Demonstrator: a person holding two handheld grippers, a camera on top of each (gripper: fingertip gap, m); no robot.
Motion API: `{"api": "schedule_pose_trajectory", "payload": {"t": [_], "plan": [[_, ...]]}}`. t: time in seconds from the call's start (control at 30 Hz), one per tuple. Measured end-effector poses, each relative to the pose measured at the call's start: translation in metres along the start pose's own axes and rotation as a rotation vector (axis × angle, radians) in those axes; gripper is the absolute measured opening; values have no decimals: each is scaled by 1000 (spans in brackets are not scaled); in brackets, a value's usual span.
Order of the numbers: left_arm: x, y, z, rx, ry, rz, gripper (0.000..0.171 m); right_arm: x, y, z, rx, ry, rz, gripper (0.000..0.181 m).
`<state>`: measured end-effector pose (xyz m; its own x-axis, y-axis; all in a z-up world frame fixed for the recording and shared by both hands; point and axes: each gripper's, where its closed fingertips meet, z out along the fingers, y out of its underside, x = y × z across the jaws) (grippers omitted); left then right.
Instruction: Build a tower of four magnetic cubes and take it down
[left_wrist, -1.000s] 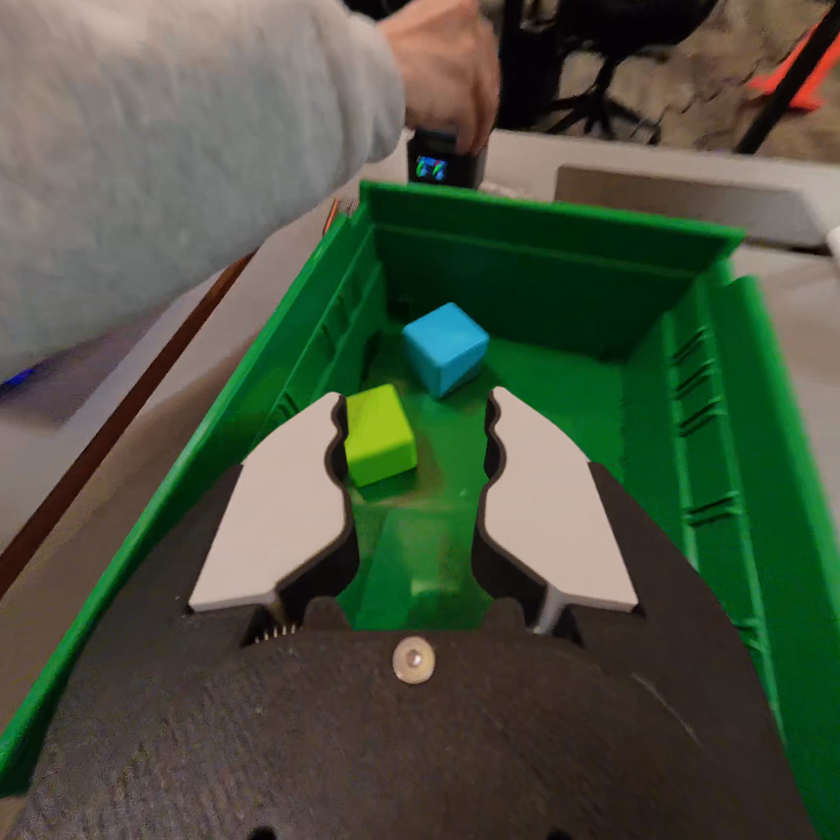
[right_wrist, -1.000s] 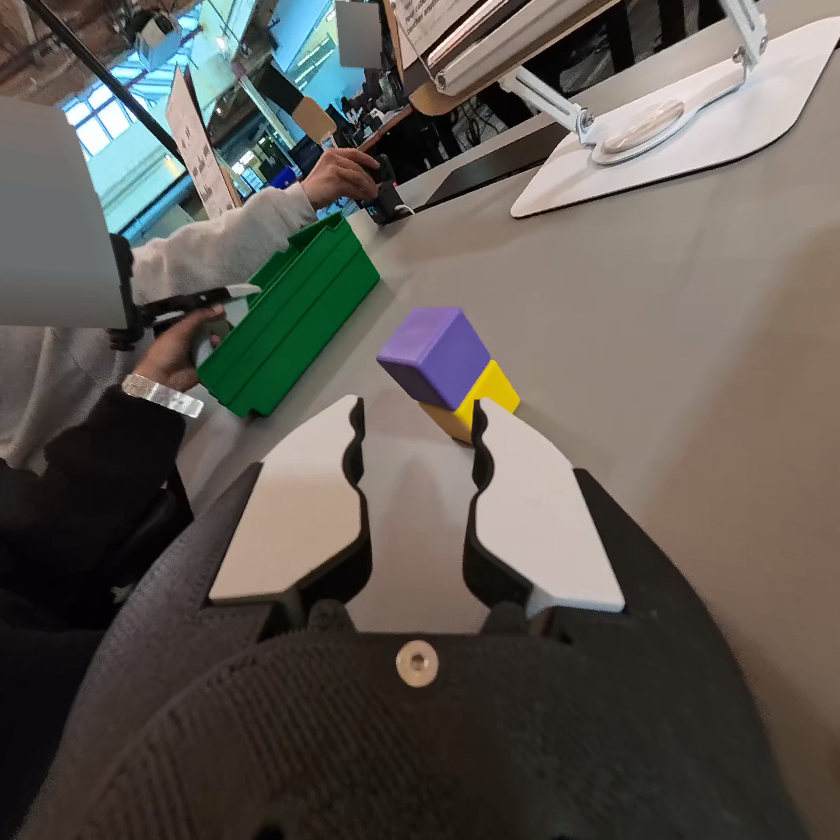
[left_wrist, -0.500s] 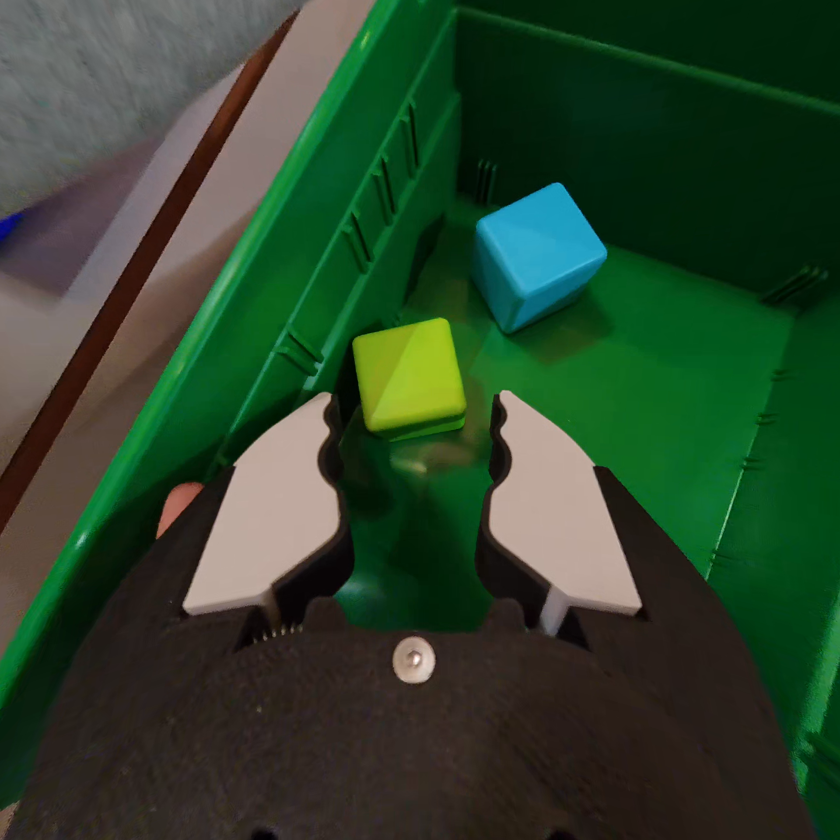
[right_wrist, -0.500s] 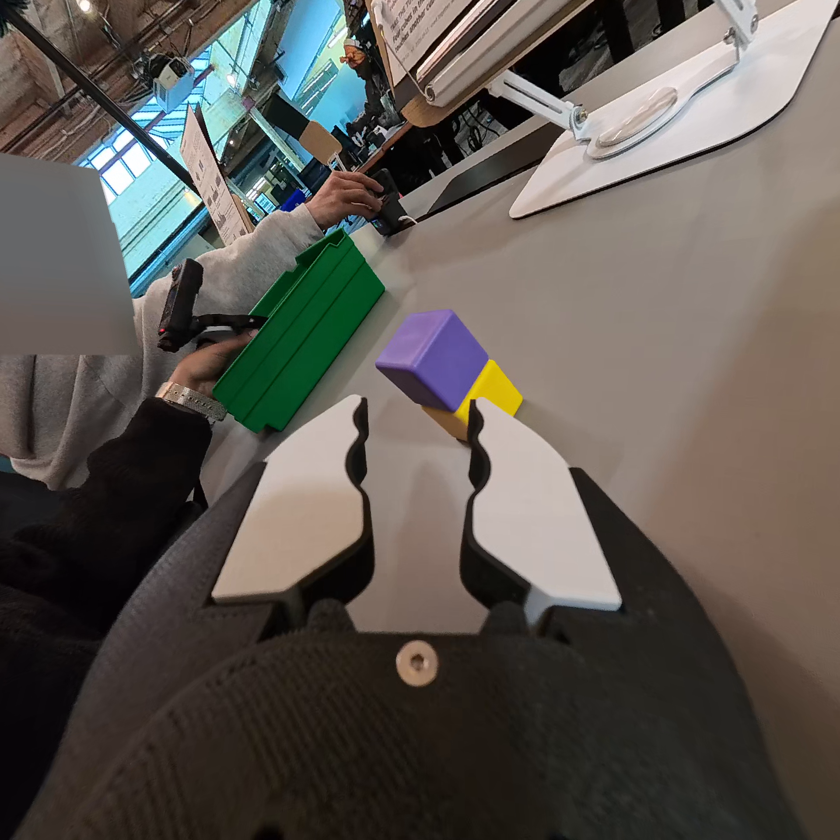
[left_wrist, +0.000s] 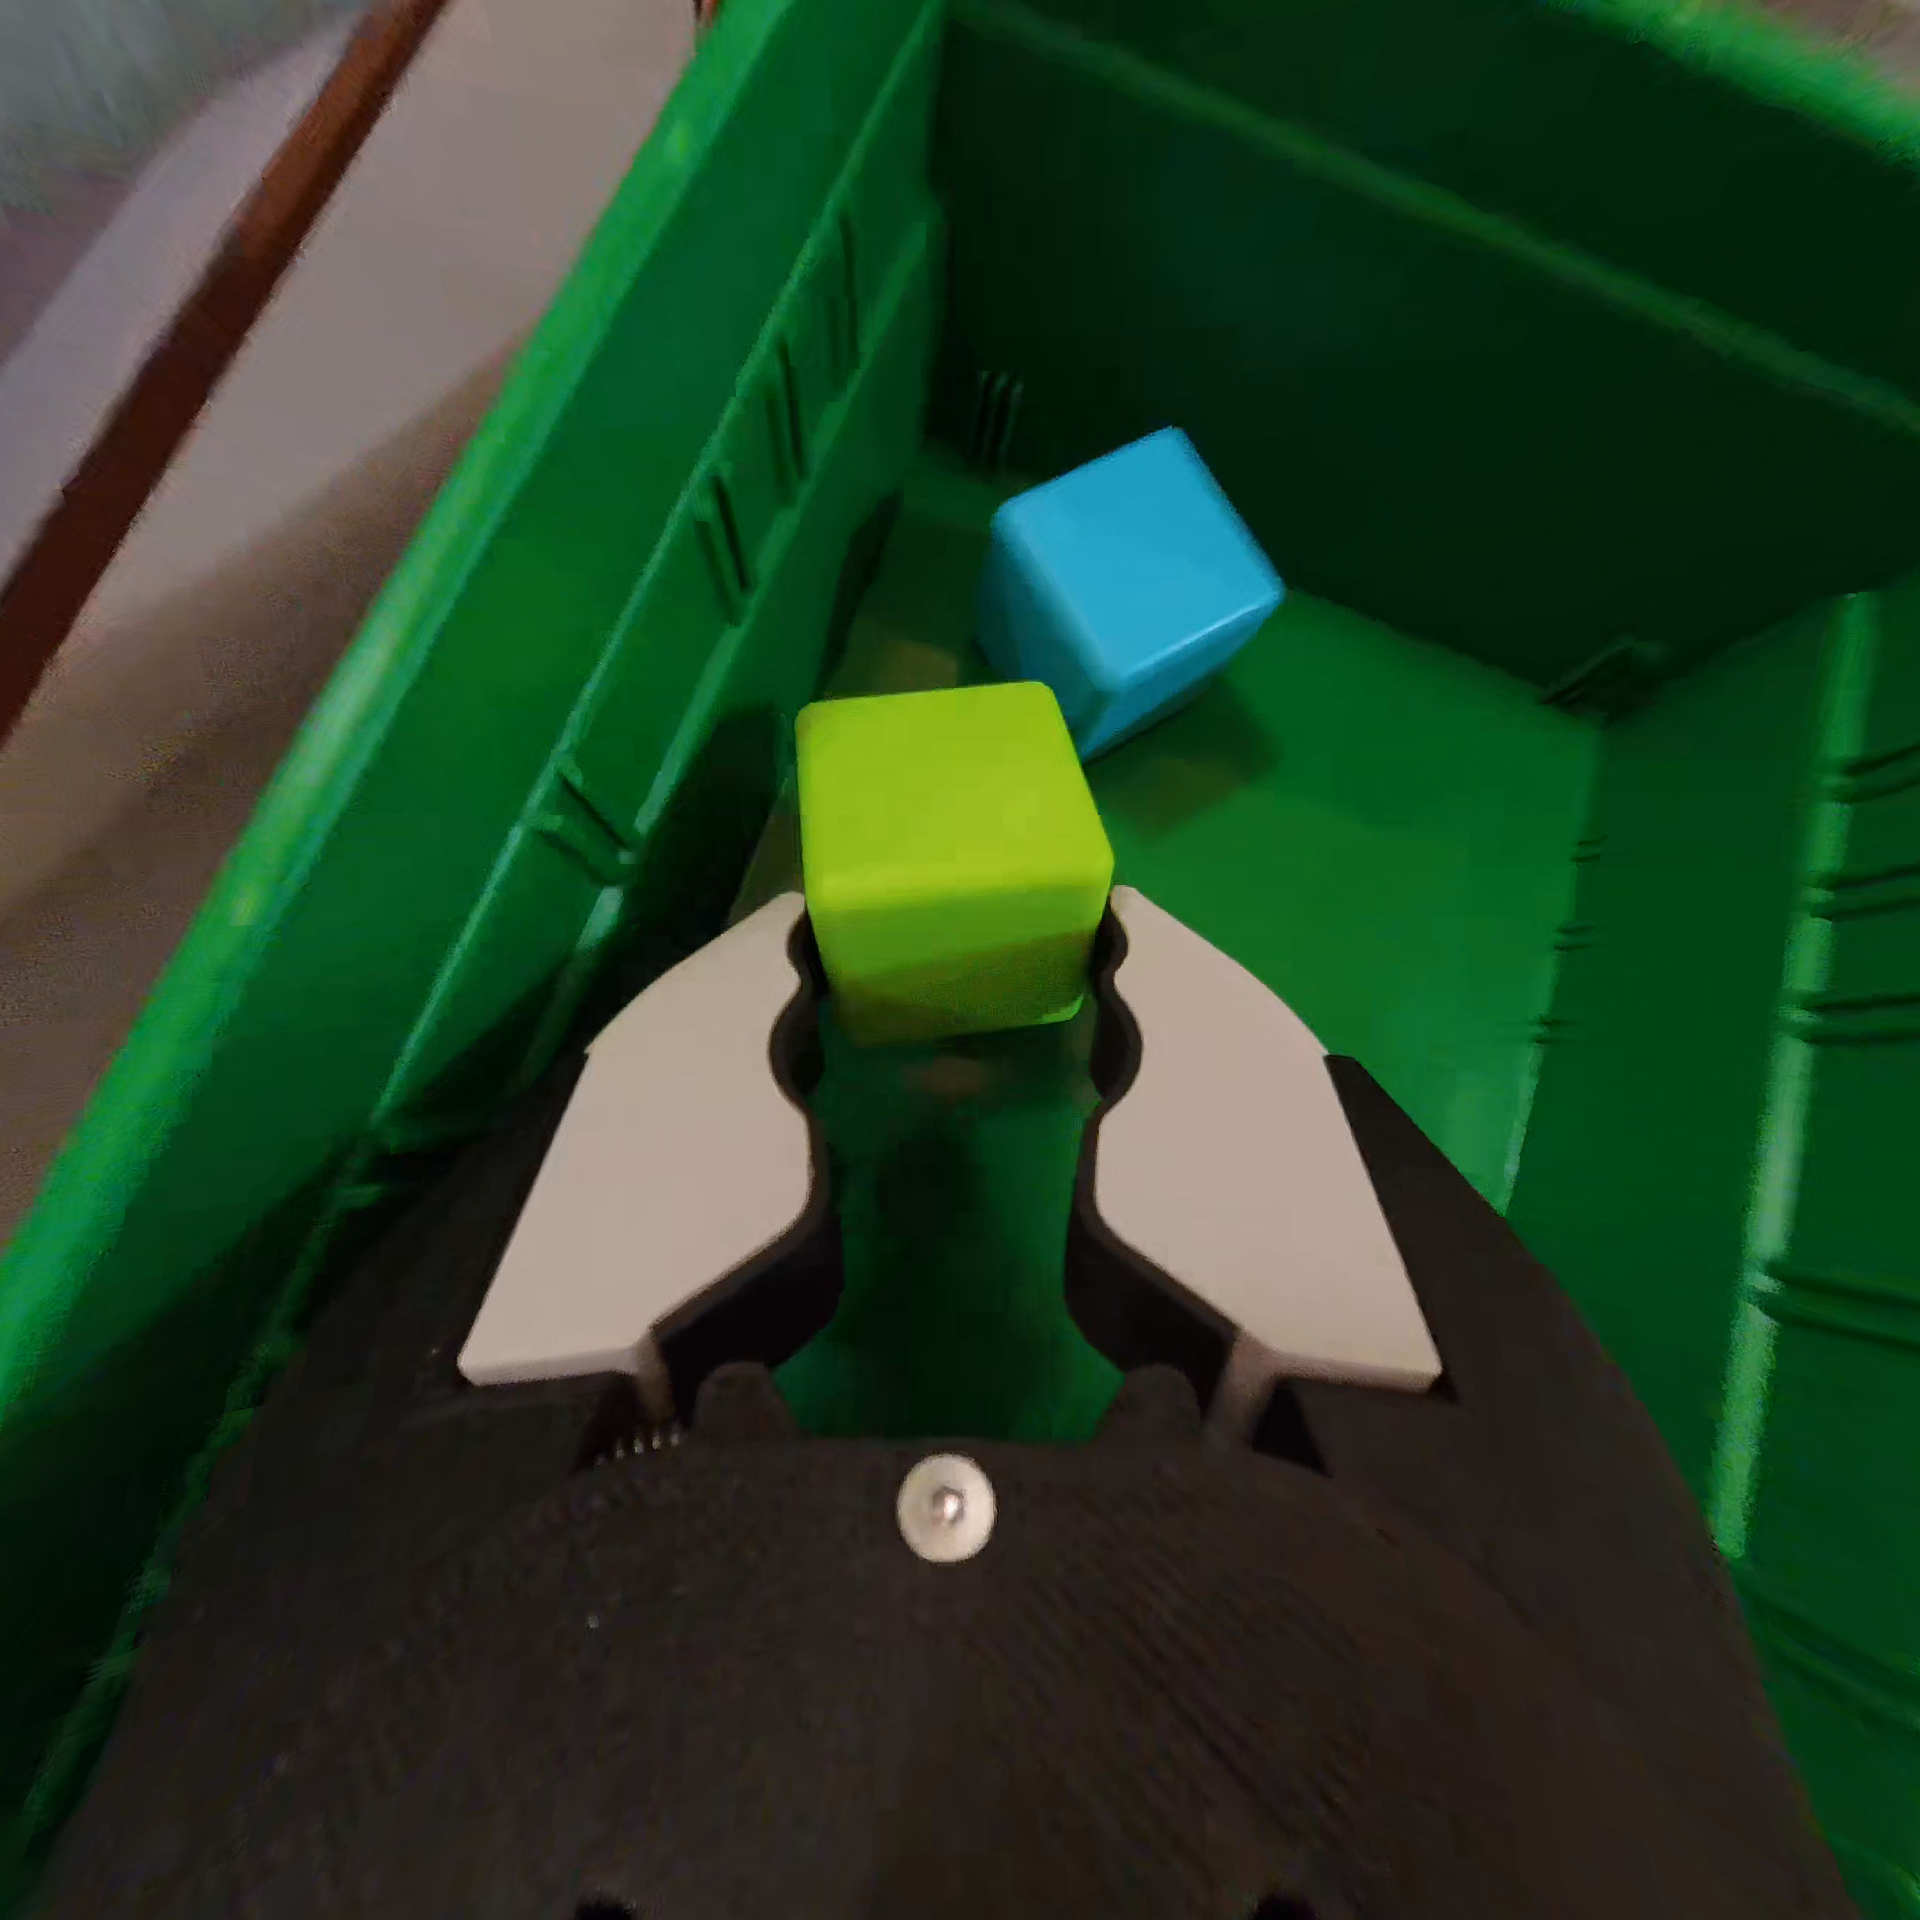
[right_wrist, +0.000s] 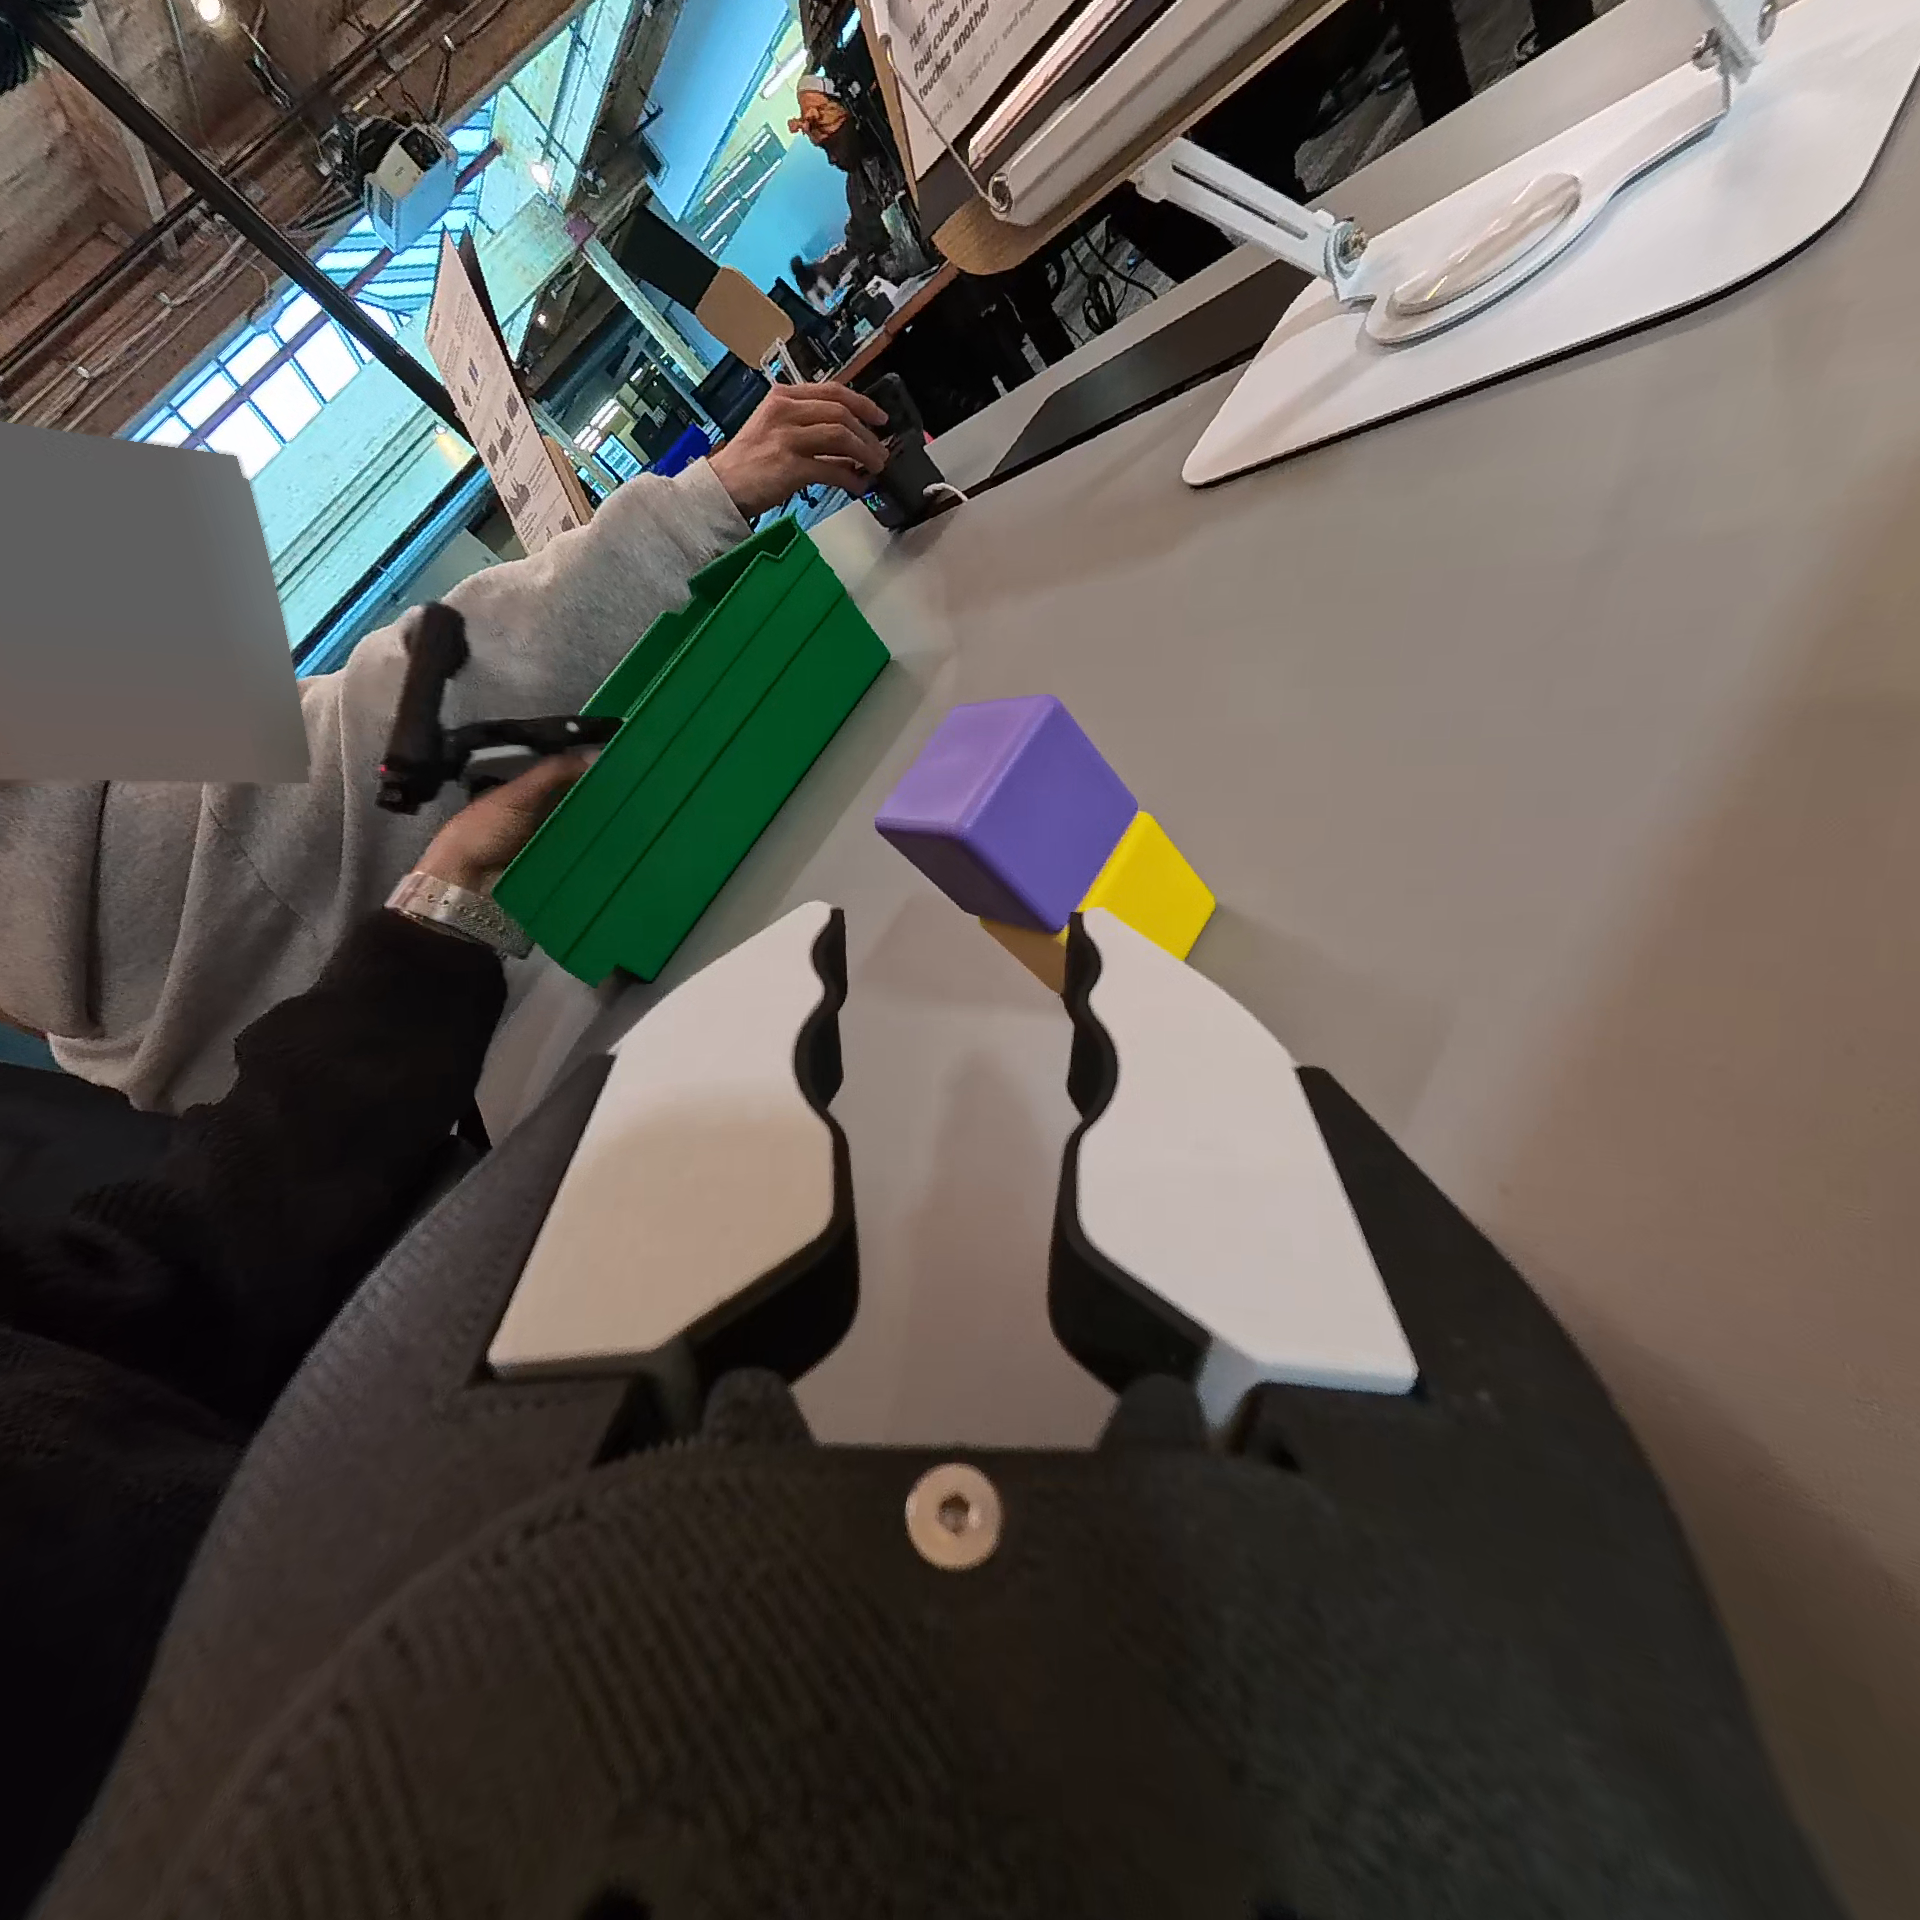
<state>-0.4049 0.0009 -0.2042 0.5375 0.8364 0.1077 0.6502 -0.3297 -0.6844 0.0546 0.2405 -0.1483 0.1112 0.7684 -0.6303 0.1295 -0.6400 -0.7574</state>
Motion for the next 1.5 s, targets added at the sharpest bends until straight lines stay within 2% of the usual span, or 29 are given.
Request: {"api": "schedule_pose_trajectory", "payload": {"t": [0.07, 0.17, 0.27, 0.4, 0.47, 0.6, 0.73, 0.83, 0.97, 1.0, 1.1, 1.13, 1.33, 1.5], "plan": [[5, -18, -20, 102, 14, 94, 49, -1, 1, 0, -3, -1, -3, 41], [12, -44, -54, 256, -68, 283, 49, -2, 2, 1, -9, -4, -6, 41], [51, -58, -81, 382, 40, 391, 49, -2, 2, 2, -10, -5, -7, 40], [139, -55, -117, 469, 322, 555, 49, 0, 1, 1, -5, 3, -9, 39], [187, -43, -134, 465, 469, 632, 50, 1, -1, 0, 1, 3, -5, 38], [294, 6, -172, 412, 865, 830, 50, 0, -2, -1, 7, -4, 0, 38], [373, 58, -172, 293, 1064, 992, 50, -2, -1, -2, 6, -14, -1, 38], [412, 84, -175, 246, 1239, 1118, 50, -5, 1, -1, -3, -17, -11, 37], [440, 97, -203, 95, 1597, 1094, 50, -4, 3, -1, -13, 0, -47, 37], [444, 99, -200, 81, 1604, 1113, 50, -4, 3, -1, -14, 2, -49, 37], [445, 117, -174, 67, 1495, 1253, 50, -4, 4, -1, -8, 1, -33, 36], [441, 124, -172, 44, 1506, 1283, 50, -3, 5, 0, -12, 6, -31, 37], [435, 126, -179, -21, 1655, 1164, 50, -5, 9, 1, -31, 5, -46, 37], [433, 125, -171, 23, 1680, 1123, 51, -7, 7, -1, -16, -17, -5, 37]]}}
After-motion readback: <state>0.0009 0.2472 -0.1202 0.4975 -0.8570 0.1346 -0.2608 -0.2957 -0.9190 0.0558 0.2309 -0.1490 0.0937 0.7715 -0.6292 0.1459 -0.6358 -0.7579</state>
